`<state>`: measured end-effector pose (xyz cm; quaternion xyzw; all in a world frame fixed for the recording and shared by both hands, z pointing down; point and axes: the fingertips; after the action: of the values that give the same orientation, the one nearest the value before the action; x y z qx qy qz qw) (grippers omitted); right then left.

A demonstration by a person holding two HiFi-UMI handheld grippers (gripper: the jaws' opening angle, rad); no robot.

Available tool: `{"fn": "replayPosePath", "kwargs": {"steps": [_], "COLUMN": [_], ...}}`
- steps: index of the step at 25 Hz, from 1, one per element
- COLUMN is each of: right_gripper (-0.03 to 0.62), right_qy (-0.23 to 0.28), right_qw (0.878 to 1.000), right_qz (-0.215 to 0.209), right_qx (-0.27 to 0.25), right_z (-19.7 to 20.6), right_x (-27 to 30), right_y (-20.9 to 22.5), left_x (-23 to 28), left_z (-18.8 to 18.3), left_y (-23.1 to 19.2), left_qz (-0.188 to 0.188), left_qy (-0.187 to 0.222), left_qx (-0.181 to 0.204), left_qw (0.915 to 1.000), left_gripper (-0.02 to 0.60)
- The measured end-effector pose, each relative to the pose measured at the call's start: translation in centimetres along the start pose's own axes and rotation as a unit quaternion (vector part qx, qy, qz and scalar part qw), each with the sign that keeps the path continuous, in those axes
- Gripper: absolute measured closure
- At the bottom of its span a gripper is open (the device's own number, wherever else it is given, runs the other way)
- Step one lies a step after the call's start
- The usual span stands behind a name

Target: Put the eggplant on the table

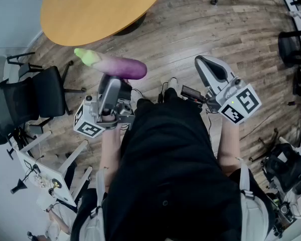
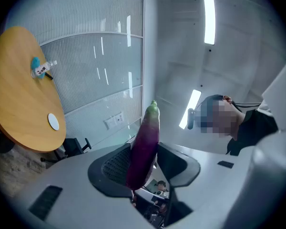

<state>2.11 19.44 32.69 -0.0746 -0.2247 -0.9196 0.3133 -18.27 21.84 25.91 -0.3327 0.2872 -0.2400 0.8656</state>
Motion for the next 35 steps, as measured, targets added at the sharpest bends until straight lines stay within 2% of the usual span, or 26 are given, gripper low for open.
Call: {"fn": "replayPosePath", "kwargs": {"steps": [13, 23, 31, 35], "right_gripper": [0.577, 0.577, 0.577, 0.577], "right_qy": [-0.011, -0.015, -0.03, -0.04], "right_qw": [1.0, 1.0, 1.0, 0.999], "right_qz": [-0.007, -0.005, -0.009, -0.007], "right_qx": [-0.013, -0.013, -0.001, 0.003], "right_z": [1.1, 1.1, 2.0, 2.2], "right_x": [-3.0, -5.2, -4.1, -2.6], "right_y": [2.7, 5.0, 5.1, 4.9], "left_x": [5.3, 7.6, 7.7, 6.9], "left_z": [4.7, 6.6, 6.9, 6.3], "left_y": [-0.1, 0.1, -1.4, -3.4], "left_qz": [-0.004, -0.009, -0.025, -0.035], "left_qy": [-0.019, -0.021, -0.026, -0.019], "left_qx": [-0.007, -0.017, -0.033, -0.055], "left_qw": [0.9998, 0.9996, 0.9988, 0.9977], "left_gripper": [0.394, 0.395, 0.394, 0.396]}}
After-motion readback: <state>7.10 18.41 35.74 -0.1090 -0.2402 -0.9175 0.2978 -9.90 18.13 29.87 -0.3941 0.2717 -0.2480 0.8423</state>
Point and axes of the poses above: the fingertips, and each gripper's own axes: x forward along the fingers, y to its right, z out of its underside, and after that the axes turned 10 degrees about -y, right-handed
